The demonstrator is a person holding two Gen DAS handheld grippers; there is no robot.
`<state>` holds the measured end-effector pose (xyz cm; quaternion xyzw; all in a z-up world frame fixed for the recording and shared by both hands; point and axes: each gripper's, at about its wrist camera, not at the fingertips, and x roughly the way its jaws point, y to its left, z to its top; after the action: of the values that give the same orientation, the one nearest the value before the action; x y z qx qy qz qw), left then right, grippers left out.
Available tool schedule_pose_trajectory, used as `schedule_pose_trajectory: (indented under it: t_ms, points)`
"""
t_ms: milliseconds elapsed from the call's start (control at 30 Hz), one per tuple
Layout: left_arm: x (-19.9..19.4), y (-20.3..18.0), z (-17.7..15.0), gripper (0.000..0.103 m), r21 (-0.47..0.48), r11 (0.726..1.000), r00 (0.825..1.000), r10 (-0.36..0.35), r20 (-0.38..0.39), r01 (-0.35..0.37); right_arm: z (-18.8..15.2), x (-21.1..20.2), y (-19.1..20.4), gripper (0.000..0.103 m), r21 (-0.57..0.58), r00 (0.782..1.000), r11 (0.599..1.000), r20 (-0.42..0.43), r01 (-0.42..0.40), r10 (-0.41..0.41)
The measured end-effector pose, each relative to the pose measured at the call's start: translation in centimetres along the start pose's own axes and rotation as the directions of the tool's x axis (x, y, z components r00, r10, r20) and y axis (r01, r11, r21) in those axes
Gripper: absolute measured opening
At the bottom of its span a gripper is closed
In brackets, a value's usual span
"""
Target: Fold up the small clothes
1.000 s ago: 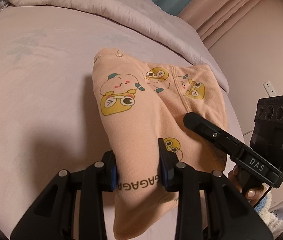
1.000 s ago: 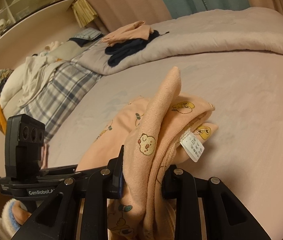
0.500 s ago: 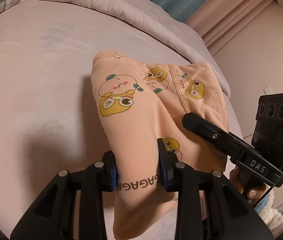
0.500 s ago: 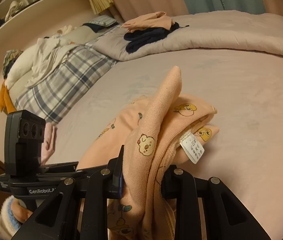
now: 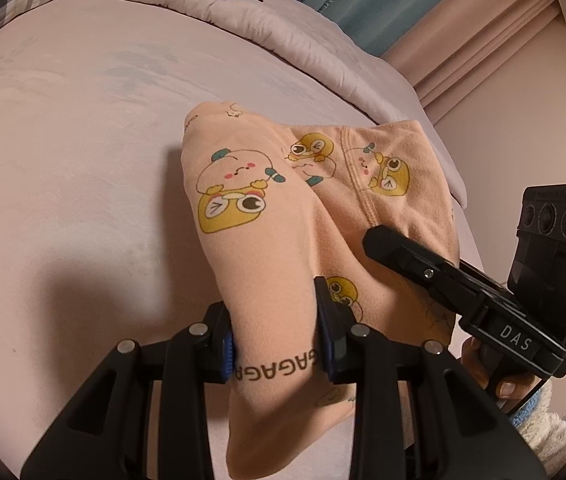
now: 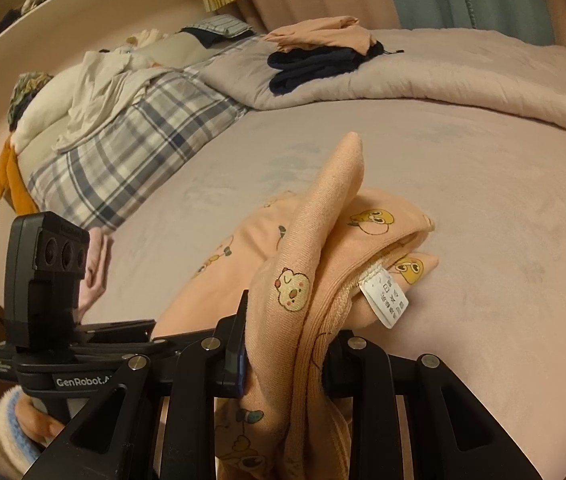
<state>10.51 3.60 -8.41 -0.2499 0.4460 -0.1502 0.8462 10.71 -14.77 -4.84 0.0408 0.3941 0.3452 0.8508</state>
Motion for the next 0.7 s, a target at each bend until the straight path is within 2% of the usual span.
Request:
schedule_pose_trajectory:
  t_ms: [700]
  points:
    - [-0.2, 1.2, 3.8, 0.031, 0.022, 1.000, 1.000, 0.014, 0.026, -0.014, 3.8, 2.1, -0.5, 0.028, -0.021, 0.999, 1.000, 0.051, -0.005, 0.006]
